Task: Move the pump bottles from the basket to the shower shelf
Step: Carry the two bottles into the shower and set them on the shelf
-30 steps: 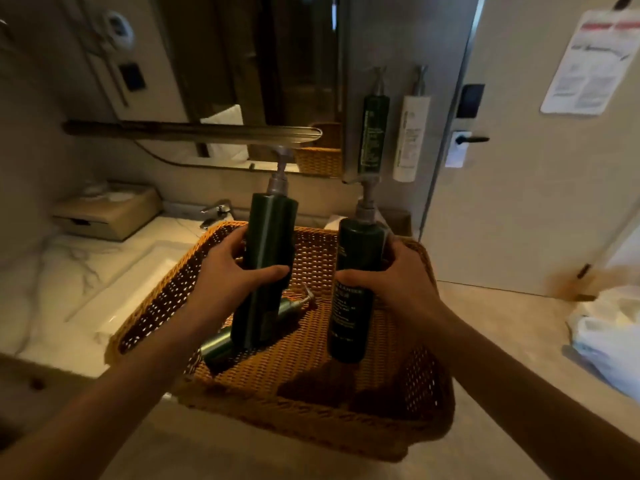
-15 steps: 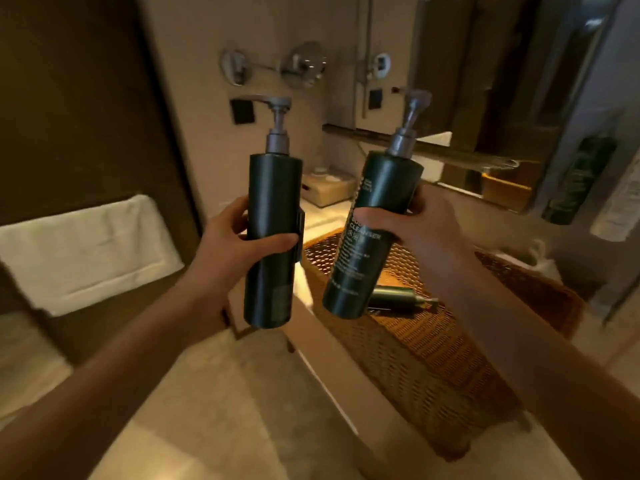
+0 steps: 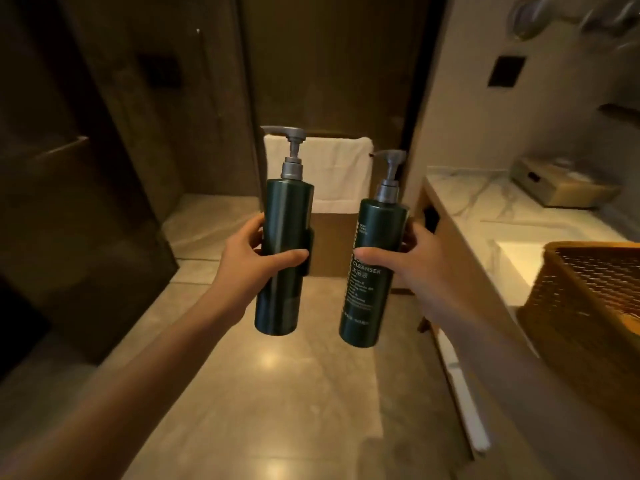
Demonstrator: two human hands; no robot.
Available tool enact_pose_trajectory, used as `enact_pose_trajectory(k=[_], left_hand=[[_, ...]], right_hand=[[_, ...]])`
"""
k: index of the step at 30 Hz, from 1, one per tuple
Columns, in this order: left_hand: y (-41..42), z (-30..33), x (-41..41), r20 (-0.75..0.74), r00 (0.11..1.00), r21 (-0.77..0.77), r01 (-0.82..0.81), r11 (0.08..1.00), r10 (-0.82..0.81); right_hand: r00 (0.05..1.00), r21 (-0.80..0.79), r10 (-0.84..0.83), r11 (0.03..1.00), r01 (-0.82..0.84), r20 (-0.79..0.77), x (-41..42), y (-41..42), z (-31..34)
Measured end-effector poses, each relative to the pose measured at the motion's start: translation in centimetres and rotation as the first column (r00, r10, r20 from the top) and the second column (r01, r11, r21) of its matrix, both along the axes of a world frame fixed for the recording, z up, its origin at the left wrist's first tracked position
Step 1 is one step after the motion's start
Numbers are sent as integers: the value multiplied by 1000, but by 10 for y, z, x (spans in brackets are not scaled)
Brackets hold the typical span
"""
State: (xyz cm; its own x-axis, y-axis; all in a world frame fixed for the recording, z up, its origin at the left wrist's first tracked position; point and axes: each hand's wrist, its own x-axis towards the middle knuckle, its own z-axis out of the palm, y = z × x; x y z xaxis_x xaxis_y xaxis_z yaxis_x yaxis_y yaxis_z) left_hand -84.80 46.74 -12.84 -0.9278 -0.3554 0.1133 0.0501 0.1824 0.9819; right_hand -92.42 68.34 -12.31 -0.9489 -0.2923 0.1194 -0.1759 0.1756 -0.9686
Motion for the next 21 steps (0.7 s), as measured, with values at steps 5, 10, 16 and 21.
enact_pose_trajectory(k=[5,10,16,21], left_hand=[[-95,-25,48,58,981,-22,-182,983,183],[-165,-50,77,98,933,-47,-344,938,347],[-224,-77,65,106,880,-37,-461,887,462],[-272,-97,7,138,853,-36,-503,864,503]], right_hand=[[991,-3,120,993,-120,53,11,-115,-32],[984,-47,173,984,-171,42,23,-200,-50],[966,-38,251,968,-249,67,-4,-271,-74],[950,-40,303,953,-301,76,-68,-328,-97]])
